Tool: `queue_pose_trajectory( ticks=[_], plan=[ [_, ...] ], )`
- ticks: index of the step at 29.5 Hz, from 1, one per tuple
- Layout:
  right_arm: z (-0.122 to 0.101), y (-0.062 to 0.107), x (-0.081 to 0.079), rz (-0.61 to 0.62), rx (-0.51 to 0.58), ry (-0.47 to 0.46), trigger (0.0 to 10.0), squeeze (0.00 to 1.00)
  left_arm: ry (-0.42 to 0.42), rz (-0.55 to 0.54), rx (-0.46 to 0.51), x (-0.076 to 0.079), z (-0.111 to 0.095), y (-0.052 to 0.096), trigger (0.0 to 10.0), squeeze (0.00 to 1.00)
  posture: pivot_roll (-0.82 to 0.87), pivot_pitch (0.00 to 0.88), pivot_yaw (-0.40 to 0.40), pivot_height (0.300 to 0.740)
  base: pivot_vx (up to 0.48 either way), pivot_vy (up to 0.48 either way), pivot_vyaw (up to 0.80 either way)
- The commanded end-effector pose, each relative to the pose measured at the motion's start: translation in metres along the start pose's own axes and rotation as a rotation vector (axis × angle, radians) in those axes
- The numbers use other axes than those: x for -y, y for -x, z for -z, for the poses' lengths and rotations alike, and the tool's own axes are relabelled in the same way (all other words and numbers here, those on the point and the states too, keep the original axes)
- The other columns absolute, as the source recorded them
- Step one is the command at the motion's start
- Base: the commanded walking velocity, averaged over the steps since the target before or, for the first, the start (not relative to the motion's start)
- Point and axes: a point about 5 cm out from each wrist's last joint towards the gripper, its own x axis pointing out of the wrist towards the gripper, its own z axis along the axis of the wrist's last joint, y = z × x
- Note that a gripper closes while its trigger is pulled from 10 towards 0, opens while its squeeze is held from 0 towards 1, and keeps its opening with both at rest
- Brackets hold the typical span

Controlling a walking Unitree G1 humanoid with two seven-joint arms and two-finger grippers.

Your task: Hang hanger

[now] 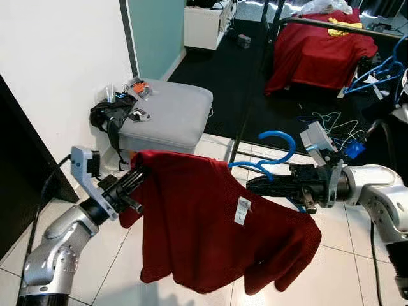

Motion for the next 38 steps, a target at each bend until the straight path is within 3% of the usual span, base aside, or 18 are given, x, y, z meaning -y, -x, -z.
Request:
queue_pose_trajectory(
  ticks=[1, 6, 15, 18, 19, 20, 21, 23, 25, 27, 33, 38],
  plan=[
    [0.006, -0.004, -0.006, -0.019, -0.034, 0.001, 10.0, 0.0, -0.019, -0.043, 0.021, -0.01, -0.01, 0.004, 0.0, 0.0, -0.02, 0.115, 0.002, 0.74, 0.0, 0.0, 0.0],
    [0.019, -0.01, -0.014, -0.022, -0.057, -0.025, 10.0, 0.0, -0.057, -0.111, 0.054, -0.027, -0.027, 0.007, 0.0, 0.0, 0.0, 0.12, 0.01, 0.74, 0.0, 0.0, 0.0],
    [0.028, -0.011, -0.018, 0.013, -0.077, -0.035, 10.0, 0.0, -0.086, -0.216, 0.082, -0.04, -0.036, 0.009, 0.0, 0.0, 0.01, 0.125, 0.013, 0.74, 0.0, 0.0, 0.0],
    [0.029, -0.01, -0.019, 0.048, -0.051, -0.037, 10.0, 0.0, -0.125, -0.309, 0.052, -0.05, -0.035, 0.01, 0.0, 0.0, 0.01, 0.127, 0.016, 0.74, 0.0, 0.0, 0.0],
    [0.027, -0.01, -0.02, 0.056, -0.032, -0.041, 10.0, 0.0, -0.169, -0.402, 0.008, -0.059, -0.032, 0.011, 0.0, 0.0, 0.01, 0.129, 0.02, 0.74, 0.0, 0.0, 0.0],
    [0.027, -0.01, -0.02, 0.056, -0.032, -0.041, 10.0, 0.0, -0.169, -0.402, 0.008, -0.059, -0.032, 0.011, 0.0, 0.0, 0.01, 0.129, 0.02, 0.74, 0.0, 0.0, 0.0],
    [0.027, -0.009, -0.023, 0.056, -0.024, -0.05, 10.0, 0.0, -0.213, -0.507, -0.027, -0.071, -0.03, 0.014, 0.0, 0.0, 0.0, 0.129, 0.022, 0.74, 0.0, 0.0, 0.0],
    [0.027, -0.009, -0.023, 0.056, -0.024, -0.05, 10.0, 0.0, -0.213, -0.507, -0.027, -0.071, -0.03, 0.014, 0.0, 0.0, 0.0, 0.129, 0.022, 0.74, 0.0, 0.0, 0.0],
    [0.028, -0.007, -0.027, 0.062, -0.021, -0.065, 10.0, 0.0, -0.278, -0.705, -0.077, -0.092, -0.03, 0.023, 0.0, 0.0, 0.0, 0.129, 0.023, 0.74, 0.0, 0.0, 0.0],
    [0.028, -0.007, -0.027, 0.062, -0.021, -0.065, 10.0, 0.0, -0.278, -0.705, -0.077, -0.092, -0.03, 0.023, 0.0, 0.0, 0.0, 0.129, 0.023, 0.74, 0.0, 0.0, 0.0],
    [0.028, 0.002, -0.026, 0.118, -0.015, -0.067, 10.0, 0.0, -0.342, -0.894, -0.121, -0.11, -0.032, 0.04, 0.0, 0.0, 0.0, 0.129, 0.022, 0.74, 0.0, 0.0, 0.0],
    [0.027, 0.007, -0.022, 0.177, -0.009, -0.046, 10.0, 0.0, -0.359, -0.927, -0.124, -0.113, -0.032, 0.044, 0.0, 0.0, 0.0, 0.129, 0.022, 0.74, 0.0, 0.0, 0.0]
  ],
)
